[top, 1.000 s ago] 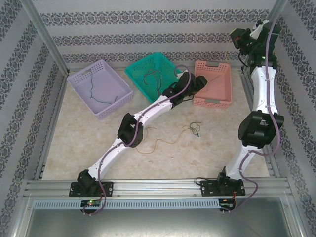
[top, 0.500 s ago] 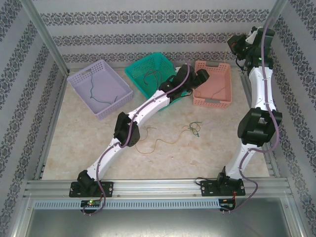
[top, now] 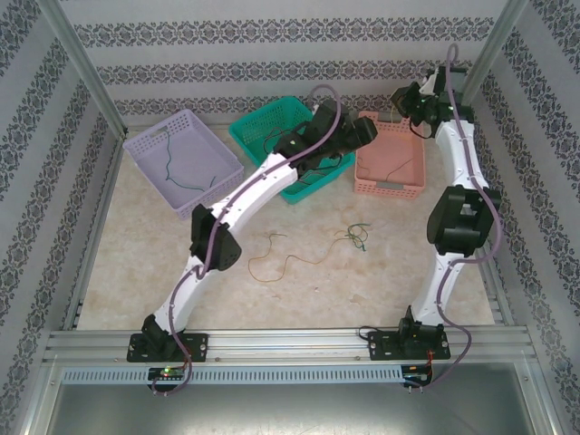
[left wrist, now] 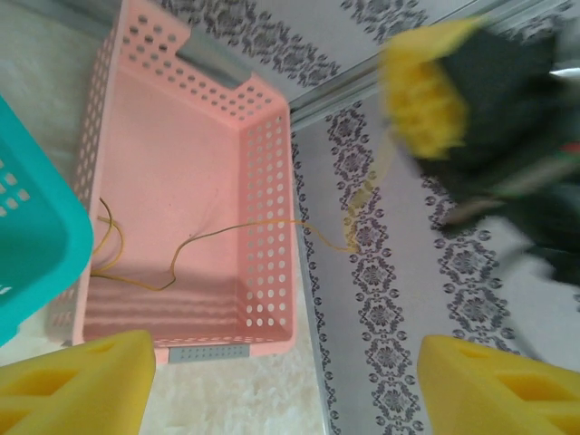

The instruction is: Untangle the cables

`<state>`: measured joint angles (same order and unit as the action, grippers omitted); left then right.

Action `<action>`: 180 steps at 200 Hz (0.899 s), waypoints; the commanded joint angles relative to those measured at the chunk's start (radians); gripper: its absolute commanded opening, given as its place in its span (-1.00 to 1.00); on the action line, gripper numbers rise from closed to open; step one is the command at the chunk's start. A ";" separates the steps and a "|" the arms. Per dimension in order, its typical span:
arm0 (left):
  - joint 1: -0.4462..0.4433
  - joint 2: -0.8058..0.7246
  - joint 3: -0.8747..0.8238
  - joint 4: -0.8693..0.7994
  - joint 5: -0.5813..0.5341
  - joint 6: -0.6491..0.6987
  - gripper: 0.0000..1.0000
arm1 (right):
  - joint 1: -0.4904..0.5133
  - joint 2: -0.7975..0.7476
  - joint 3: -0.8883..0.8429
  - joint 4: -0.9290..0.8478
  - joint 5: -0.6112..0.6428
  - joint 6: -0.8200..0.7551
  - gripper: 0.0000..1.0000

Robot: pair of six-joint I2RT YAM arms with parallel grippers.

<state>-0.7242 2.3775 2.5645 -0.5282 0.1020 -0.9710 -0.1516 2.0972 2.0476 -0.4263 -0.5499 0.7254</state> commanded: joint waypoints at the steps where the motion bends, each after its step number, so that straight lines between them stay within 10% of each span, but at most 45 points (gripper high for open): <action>1: 0.019 -0.178 -0.135 -0.029 -0.066 0.112 0.53 | 0.009 0.079 0.047 -0.044 0.034 -0.012 -1.00; 63: 0.111 -0.630 -0.796 0.140 -0.099 0.119 0.51 | 0.027 0.279 0.192 -0.156 0.142 0.112 -1.00; 95: 0.138 -0.784 -0.987 0.107 -0.087 0.107 0.52 | 0.027 0.322 0.285 -0.232 0.151 0.147 -0.08; 180: 0.147 -1.015 -1.297 -0.161 -0.122 0.049 0.50 | 0.018 -0.043 0.131 -0.314 0.297 0.093 0.12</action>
<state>-0.5869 1.3983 1.3315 -0.5484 0.0029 -0.8974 -0.1333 2.2265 2.2322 -0.6994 -0.3248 0.8539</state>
